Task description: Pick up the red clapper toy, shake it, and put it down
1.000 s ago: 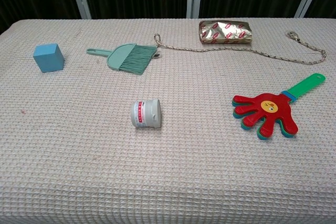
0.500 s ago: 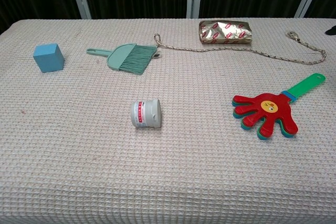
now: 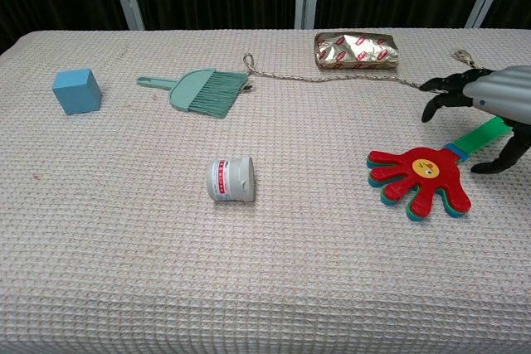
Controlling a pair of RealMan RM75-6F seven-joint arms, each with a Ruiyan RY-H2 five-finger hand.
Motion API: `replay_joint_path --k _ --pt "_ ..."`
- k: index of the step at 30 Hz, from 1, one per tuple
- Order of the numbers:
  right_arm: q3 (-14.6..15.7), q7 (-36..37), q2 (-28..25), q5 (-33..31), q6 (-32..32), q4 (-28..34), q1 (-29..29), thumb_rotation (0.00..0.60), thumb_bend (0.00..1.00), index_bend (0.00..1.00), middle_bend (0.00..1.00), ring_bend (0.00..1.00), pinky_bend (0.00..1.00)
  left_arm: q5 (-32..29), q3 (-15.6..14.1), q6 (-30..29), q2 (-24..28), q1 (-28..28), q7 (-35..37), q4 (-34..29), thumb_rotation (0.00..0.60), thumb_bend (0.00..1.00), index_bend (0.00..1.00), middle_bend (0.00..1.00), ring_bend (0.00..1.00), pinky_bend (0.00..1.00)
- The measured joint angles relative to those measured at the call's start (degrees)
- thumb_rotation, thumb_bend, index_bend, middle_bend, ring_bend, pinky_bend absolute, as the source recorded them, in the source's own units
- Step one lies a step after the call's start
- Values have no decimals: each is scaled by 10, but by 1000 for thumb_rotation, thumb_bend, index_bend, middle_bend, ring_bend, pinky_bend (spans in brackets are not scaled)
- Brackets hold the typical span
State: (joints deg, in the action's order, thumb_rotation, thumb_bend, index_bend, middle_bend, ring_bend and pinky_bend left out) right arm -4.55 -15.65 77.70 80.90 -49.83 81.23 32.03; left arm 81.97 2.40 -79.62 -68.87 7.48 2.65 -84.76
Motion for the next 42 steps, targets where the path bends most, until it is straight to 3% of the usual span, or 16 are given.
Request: replay_joint_path --k 29,34,38,42 --pt "14 4 34 -16 -10 -25 20 600 200 607 44 0 0 15 -4 -4 -7 -3 43 27 600 160 34 18 0 83" --pt "15 23 36 -7 -24 -27 17 600 267 749 146 0 0 15 -5 -3 -9 -4 47 29 600 160 33 17 0 82" --pt "14 85 40 14 -51 -32 12 600 350 878 264 20 1 18 -6 -5 -8 -4 53 31 600 160 33 17 0 83" --pt "11 194 43 32 -78 -37 6 600 405 944 376 147 134 22 -6 -7 -9 -4 61 34 600 159 33 18 0 83"
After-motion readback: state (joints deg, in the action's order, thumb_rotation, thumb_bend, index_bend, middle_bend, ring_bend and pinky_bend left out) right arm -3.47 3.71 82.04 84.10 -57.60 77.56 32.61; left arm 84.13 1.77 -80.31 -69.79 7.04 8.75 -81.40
